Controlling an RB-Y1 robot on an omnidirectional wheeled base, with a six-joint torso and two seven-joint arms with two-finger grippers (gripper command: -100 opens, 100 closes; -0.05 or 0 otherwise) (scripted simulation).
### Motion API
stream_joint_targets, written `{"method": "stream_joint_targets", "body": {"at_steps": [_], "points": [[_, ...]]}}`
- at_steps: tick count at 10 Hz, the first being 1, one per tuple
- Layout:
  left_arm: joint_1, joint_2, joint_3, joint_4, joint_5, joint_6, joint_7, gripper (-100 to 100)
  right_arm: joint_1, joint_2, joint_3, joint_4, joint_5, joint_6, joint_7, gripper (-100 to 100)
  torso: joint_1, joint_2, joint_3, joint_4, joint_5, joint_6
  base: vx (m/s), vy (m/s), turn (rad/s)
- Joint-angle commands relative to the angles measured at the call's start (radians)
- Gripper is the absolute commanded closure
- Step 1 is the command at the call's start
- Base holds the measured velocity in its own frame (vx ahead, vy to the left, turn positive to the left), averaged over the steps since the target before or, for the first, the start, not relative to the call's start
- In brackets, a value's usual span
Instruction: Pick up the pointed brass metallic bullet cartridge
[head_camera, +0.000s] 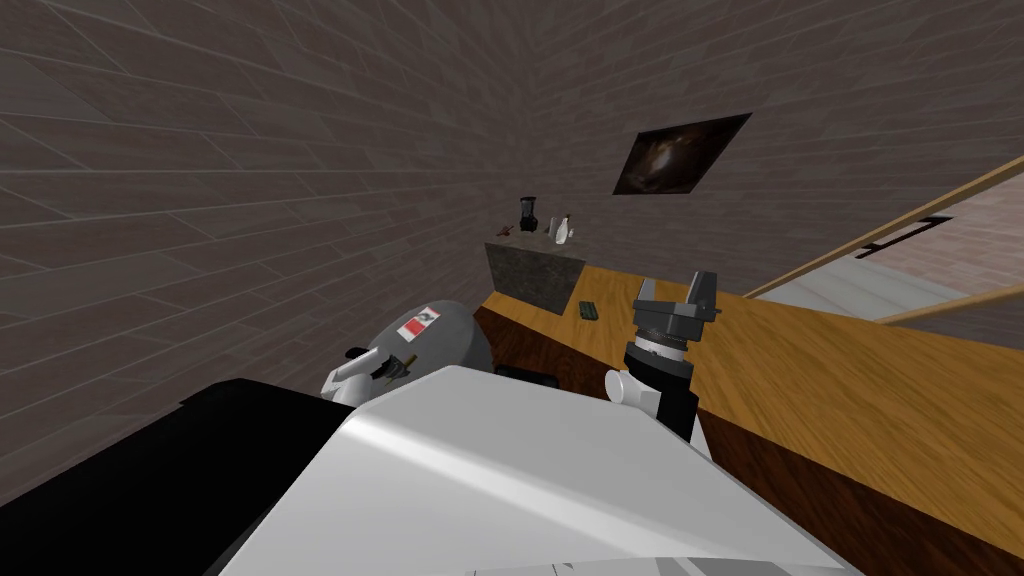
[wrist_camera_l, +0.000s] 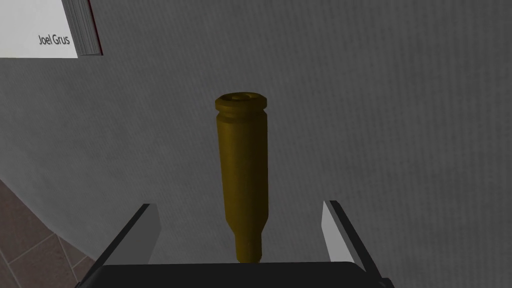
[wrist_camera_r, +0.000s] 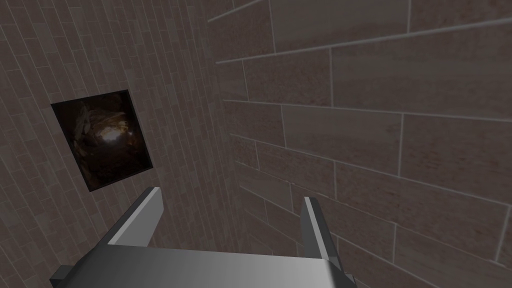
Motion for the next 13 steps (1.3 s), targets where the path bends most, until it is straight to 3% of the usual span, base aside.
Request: {"method": "stream_joint_targets", "body": {"at_steps": [1, 6, 8, 9, 10, 13], "points": [[-0.011, 0.018, -0.005, 0.049, 0.013, -0.028, -0.009, -100, 0.0, 0.0, 0.0, 0.0, 0.0, 0.0, 0.0, 0, 0.0, 0.0, 0.0, 0.0, 0.0, 0.0, -0.013, -0.017, -0.036], [-0.045, 0.072, -0.021, 0.199, 0.053, -0.11, -0.037, -100, 0.0, 0.0, 0.0, 0.0, 0.0, 0.0, 0.0, 0, 0.0, 0.0, 0.0, 0.0, 0.0, 0.0, -0.012, -0.013, -0.034], [-0.052, 0.083, -0.024, 0.232, 0.061, -0.127, -0.043, -100, 0.0, 0.0, 0.0, 0.0, 0.0, 0.0, 0.0, 0, 0.0, 0.0, 0.0, 0.0, 0.0, 0.0, -0.007, -0.01, -0.016], [-0.047, 0.076, -0.022, 0.21, 0.055, -0.115, -0.037, -100, 0.0, 0.0, 0.0, 0.0, 0.0, 0.0, 0.0, 0, 0.0, 0.0, 0.0, 0.0, 0.0, 0.0, 0.0, 0.0, 0.0], [-0.048, 0.077, -0.023, 0.213, 0.056, -0.117, -0.038, 100, 0.0, 0.0, 0.0, 0.0, 0.0, 0.0, 0.0, 0, 0.0, 0.0, 0.0, 0.0, 0.0, 0.0, 0.0, 0.0, 0.0], [-0.048, 0.077, -0.022, 0.212, 0.056, -0.117, -0.037, 100, 0.0, 0.0, 0.0, 0.0, 0.0, 0.0, 0.0, 0, 0.002, -0.001, 0.0, 0.0, 0.001, 0.0, 0.0, 0.0, 0.0]]}}
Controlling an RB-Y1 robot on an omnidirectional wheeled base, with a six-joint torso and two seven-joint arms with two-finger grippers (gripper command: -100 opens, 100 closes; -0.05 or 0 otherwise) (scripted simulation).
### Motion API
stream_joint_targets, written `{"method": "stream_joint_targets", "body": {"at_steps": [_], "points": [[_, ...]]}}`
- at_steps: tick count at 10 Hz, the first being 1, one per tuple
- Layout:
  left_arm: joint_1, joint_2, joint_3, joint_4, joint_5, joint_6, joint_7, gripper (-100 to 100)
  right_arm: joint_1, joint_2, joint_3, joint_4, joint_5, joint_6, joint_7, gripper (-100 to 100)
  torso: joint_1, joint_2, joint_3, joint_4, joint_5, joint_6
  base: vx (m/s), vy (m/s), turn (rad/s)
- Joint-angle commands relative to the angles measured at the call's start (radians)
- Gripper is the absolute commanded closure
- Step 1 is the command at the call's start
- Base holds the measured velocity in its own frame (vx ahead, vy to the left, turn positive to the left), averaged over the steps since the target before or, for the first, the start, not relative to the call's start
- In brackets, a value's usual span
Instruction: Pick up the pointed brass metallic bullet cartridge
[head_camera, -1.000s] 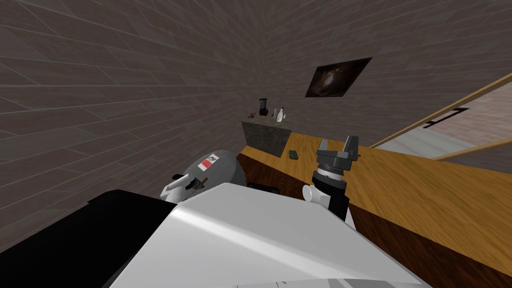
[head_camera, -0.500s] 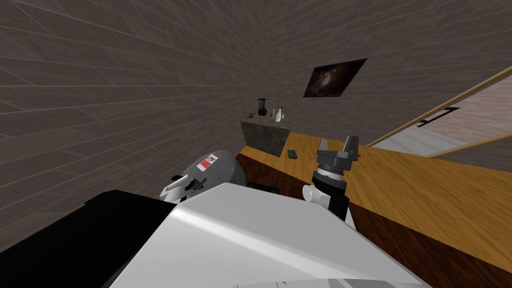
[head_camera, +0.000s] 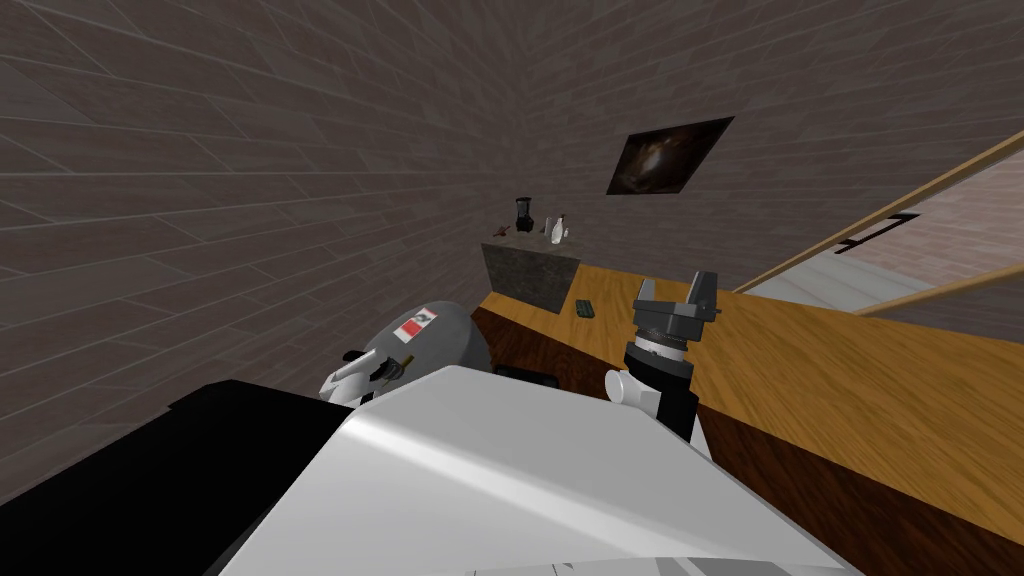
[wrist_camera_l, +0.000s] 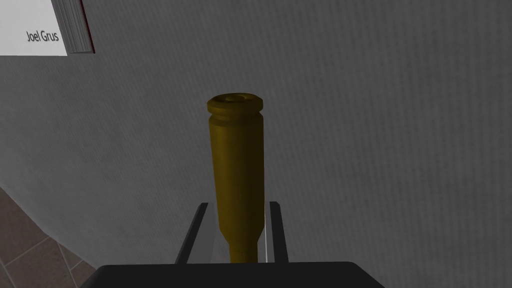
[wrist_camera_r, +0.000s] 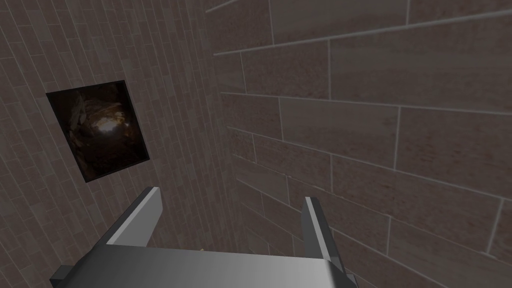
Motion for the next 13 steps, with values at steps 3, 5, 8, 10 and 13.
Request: {"method": "stream_joint_targets", "body": {"at_steps": [3, 5, 8, 10, 13], "points": [[0.01, -0.015, 0.005, -0.042, -0.011, 0.023, 0.006, 100, 0.0, 0.0, 0.0, 0.0, 0.0, 0.0, 0.0, 0, 0.0, 0.0, 0.0, 0.0, 0.0, 0.0, 0.002, 0.004, 0.014], [0.023, -0.037, 0.011, -0.103, -0.027, 0.056, 0.017, 100, 0.0, 0.0, 0.0, 0.0, 0.0, 0.0, 0.0, 0, 0.001, -0.001, 0.0, 0.0, 0.0, 0.0, 0.014, 0.019, 0.046], [0.037, -0.059, 0.017, -0.164, -0.043, 0.089, 0.028, 100, 0.0, 0.0, 0.0, 0.0, 0.0, 0.0, 0.0, 0, 0.0, -0.001, 0.0, 0.0, 0.0, 0.0, 0.012, 0.012, 0.023], [0.051, -0.081, 0.024, -0.225, -0.059, 0.122, 0.039, 100, 0.0, 0.0, 0.0, 0.0, 0.0, 0.0, 0.0, 0, 0.0, 0.0, 0.0, 0.0, 0.0, 0.0, 0.007, 0.01, 0.029], [0.06, -0.097, 0.027, -0.268, -0.071, 0.144, 0.047, 100, 0.0, 0.0, 0.0, 0.0, 0.0, 0.0, 0.0, 0, 0.0, 0.0, 0.0, 0.0, -0.001, 0.0, 0.007, 0.009, 0.024]]}}
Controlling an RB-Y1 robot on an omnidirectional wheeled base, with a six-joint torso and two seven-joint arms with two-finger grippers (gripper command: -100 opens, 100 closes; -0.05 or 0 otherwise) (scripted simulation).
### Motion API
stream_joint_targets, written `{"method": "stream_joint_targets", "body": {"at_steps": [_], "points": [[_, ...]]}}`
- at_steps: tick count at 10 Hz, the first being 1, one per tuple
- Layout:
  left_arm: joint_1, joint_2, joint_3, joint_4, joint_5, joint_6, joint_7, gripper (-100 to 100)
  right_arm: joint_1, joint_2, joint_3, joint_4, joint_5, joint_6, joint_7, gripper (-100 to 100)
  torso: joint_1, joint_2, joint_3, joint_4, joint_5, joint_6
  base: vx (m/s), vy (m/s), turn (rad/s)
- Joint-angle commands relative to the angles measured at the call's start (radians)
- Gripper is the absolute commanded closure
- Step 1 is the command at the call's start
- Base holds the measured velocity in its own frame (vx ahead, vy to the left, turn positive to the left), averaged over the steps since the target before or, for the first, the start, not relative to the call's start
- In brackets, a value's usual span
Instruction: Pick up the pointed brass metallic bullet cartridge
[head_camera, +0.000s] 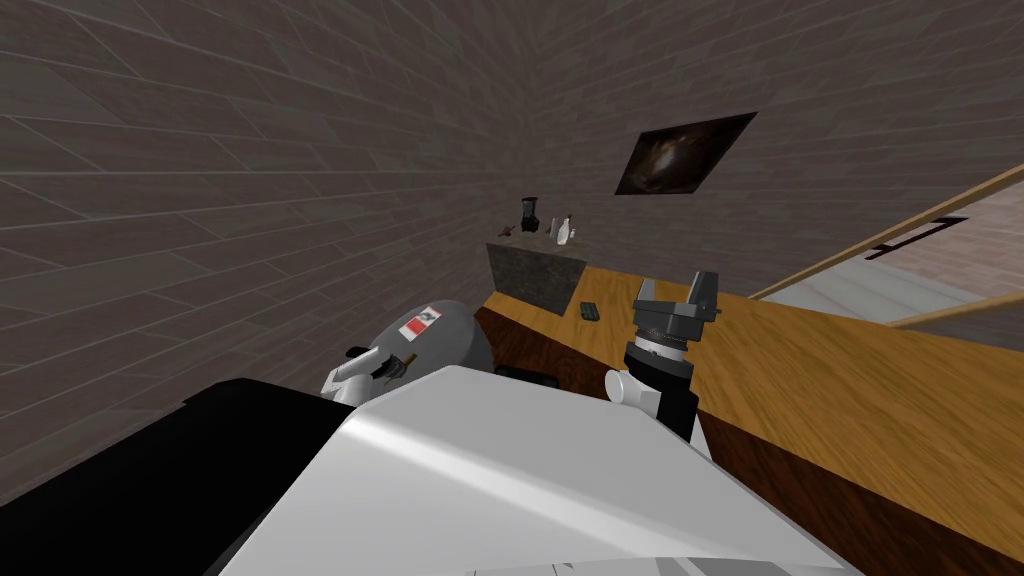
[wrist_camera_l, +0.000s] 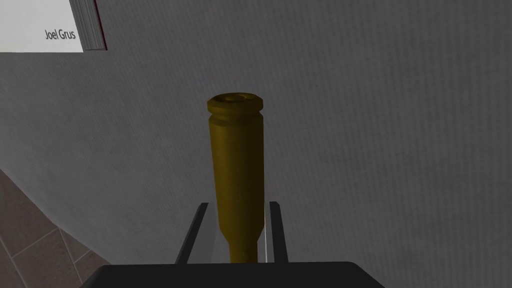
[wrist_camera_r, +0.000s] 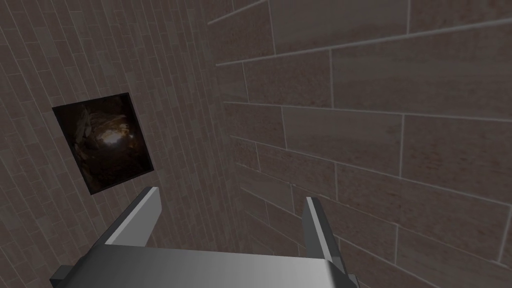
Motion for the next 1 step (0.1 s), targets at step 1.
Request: {"method": "stream_joint_targets", "body": {"at_steps": [1], "points": [[0.0, 0.0, 0.0, 0.0, 0.0, 0.0, 0.0, 0, 0.0, 0.0, 0.0, 0.0, 0.0, 0.0, 0.0, 0, 0.0, 0.0, 0.0, 0.0, 0.0, 0.0, 0.0, 0.0, 0.0]]}}
